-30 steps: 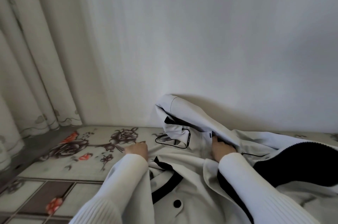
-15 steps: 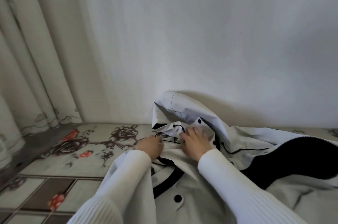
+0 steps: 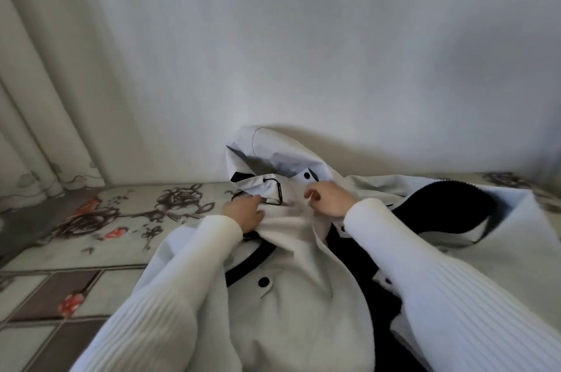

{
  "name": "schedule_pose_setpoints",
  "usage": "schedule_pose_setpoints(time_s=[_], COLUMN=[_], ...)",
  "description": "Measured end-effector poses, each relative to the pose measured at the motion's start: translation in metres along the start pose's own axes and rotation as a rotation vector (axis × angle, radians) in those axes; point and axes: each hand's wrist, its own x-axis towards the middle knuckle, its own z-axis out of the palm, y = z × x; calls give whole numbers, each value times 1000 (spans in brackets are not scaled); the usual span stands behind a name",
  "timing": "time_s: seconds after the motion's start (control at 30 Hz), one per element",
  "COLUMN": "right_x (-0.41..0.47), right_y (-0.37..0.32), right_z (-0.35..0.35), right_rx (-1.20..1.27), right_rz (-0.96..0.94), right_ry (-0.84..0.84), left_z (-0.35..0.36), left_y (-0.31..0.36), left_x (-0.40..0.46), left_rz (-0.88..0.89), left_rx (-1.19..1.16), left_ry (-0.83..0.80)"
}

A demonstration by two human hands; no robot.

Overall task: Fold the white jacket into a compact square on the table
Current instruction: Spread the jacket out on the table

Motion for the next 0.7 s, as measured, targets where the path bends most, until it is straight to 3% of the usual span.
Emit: schedule_pose_setpoints(time_s=[0.17,0.27,0.33,0.43,0.53,0.7], right_x=[-22,-34,-41,-46,-44,-33], right_y=[20,34,49,67,74,71], right_z=[-19,-18,-6,12,17,14], right_rx=[-139,-249,-299,-316,-243,-325], right_rz=[28,86,194,274,277,244], right_ry=[77,-38,-124,-65,8,-74], left_z=[-4,-2,5,18,23,16], left_y=[43,72,90,104,102,99], left_x=[-10,-17,-20,-18,-16,-15], left_rz=[138,213,216,156,99,107], left_rx=[-30,-85,-118,-99,-56,-14], left_ry=[61,82,47,-39,-117,-245])
